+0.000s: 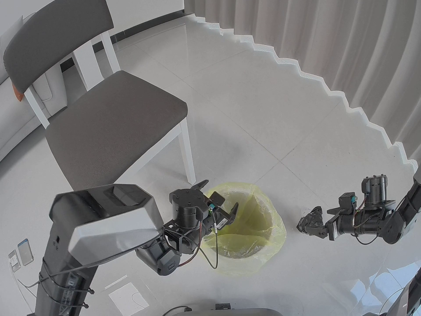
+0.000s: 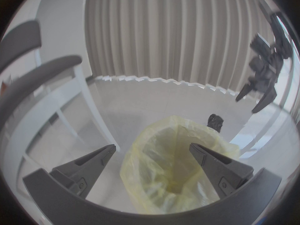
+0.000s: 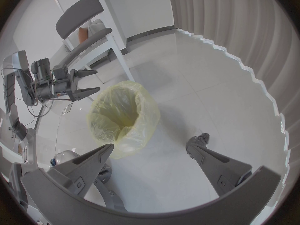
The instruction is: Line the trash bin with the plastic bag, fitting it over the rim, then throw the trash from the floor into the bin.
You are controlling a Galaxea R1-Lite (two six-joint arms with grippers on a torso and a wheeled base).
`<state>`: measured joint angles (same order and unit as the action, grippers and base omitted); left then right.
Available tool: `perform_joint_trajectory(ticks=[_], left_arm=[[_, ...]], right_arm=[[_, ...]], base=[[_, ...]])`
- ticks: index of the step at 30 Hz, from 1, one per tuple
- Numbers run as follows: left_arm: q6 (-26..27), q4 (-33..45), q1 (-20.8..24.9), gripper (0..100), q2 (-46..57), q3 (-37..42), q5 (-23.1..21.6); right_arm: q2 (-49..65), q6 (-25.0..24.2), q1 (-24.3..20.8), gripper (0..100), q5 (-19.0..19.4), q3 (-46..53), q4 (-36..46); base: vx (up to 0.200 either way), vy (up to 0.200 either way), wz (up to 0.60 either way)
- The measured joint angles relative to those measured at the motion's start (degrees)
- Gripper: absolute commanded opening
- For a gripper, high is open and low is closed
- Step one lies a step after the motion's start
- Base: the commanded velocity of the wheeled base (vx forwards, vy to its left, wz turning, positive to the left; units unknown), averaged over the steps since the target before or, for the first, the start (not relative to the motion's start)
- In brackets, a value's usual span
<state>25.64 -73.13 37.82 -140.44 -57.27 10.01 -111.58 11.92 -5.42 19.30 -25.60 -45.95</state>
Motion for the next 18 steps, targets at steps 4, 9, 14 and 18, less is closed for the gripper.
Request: perform_joint_trajectory(ticks=[4, 9, 14, 18], left_arm=[[7.2, -1.0, 0.4, 100, -5.1, -6.9, 0.8], [11.7, 1.2, 0.9, 100, -9.4, -11.8, 1.1], [13.3, 1.5, 1.4, 100, -11.2, -11.2, 0.8], [14.2, 2.0, 1.8, 100, -11.7, -9.4, 0.3]], right_arm=[[2.5, 0.3, 2.0, 100, 0.1, 2.2, -0.1], [5.0, 0.6, 3.6, 100, 0.2, 4.2, -0.1], [6.2, 0.7, 4.0, 100, 0.8, 5.0, -0.1], [6.6, 0.7, 4.1, 100, 1.8, 5.4, -0.2]], base=[[0.0, 0.0, 0.0], [0.0, 0.0, 0.0], [0.0, 0.0, 0.0], [0.0, 0.0, 0.0]])
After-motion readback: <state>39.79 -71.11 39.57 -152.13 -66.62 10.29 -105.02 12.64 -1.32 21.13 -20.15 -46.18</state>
